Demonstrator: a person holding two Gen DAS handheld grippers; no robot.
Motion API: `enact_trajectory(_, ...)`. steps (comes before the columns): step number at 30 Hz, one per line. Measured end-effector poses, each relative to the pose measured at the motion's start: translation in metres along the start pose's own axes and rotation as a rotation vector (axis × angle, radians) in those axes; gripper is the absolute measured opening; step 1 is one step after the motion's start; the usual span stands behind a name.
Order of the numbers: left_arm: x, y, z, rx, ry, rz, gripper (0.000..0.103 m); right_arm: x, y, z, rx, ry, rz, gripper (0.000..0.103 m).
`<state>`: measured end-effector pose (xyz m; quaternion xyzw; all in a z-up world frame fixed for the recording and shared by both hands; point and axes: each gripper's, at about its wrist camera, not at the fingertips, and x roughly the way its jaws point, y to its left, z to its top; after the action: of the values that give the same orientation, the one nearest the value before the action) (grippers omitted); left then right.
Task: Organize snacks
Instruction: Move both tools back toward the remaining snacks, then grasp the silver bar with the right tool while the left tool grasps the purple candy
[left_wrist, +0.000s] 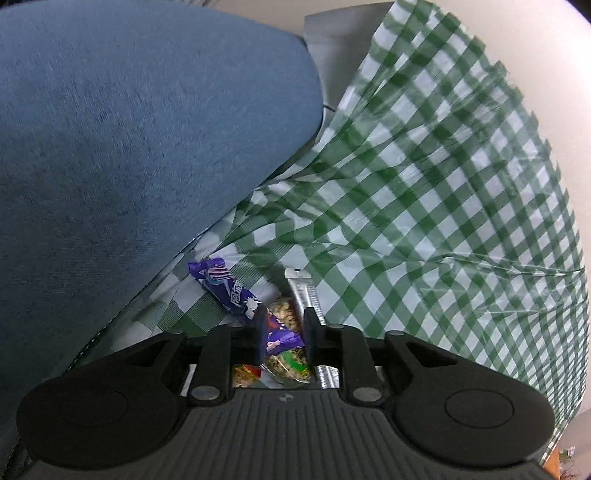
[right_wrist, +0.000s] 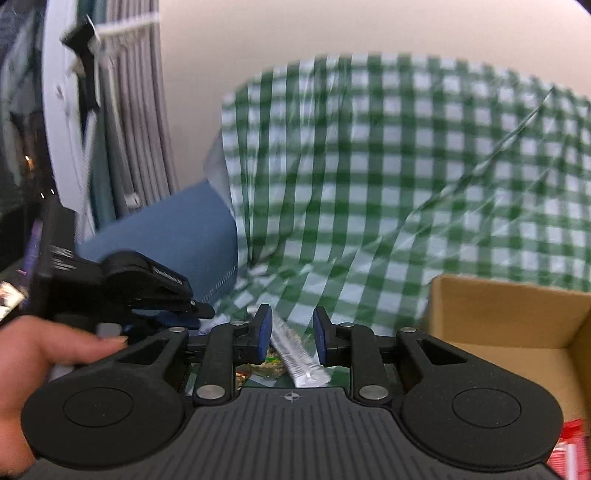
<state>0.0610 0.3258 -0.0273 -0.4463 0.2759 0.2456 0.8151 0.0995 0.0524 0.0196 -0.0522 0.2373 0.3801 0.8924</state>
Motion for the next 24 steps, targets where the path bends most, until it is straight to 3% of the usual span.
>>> enact_trajectory(2,0.006,0.000,0.001,-0.003,0.004,0.016,0.031,0.031,0.008,-0.004,-0.022,0.029,-0.039,0.035)
enact_trajectory(4,0.015,-0.001,0.001,-0.018,0.012,0.032,0.039,0.058,0.011,-0.011,-0.042,0.077,-0.067,0.050)
enact_trajectory(9,0.036,0.001,0.003,-0.029,0.025,0.096,0.055,0.110,0.014,-0.029,-0.089,0.175,-0.109,0.069)
enact_trajectory(15,0.058,0.002,0.007,-0.017,0.043,0.143,0.055,0.134,0.009,-0.037,-0.087,0.214,-0.125,0.071)
enact_trajectory(18,0.064,0.002,0.008,-0.005,0.052,0.156,0.054,0.148,0.004,-0.040,-0.055,0.250,-0.104,0.064)
enact_trajectory(19,0.065,0.003,0.007,0.001,0.062,0.163,0.054,0.149,0.004,-0.041,-0.036,0.253,-0.090,0.052)
enact_trajectory(20,0.066,0.002,0.006,0.008,0.072,0.172,0.053,0.148,0.005,-0.042,-0.027,0.256,-0.074,0.047)
enact_trajectory(23,0.070,0.004,0.004,0.015,0.091,0.193,0.038,0.143,0.016,-0.045,-0.062,0.245,-0.059,0.022)
enact_trajectory(24,0.070,0.004,0.003,0.016,0.095,0.199,0.032,0.141,0.017,-0.046,-0.065,0.244,-0.051,0.008)
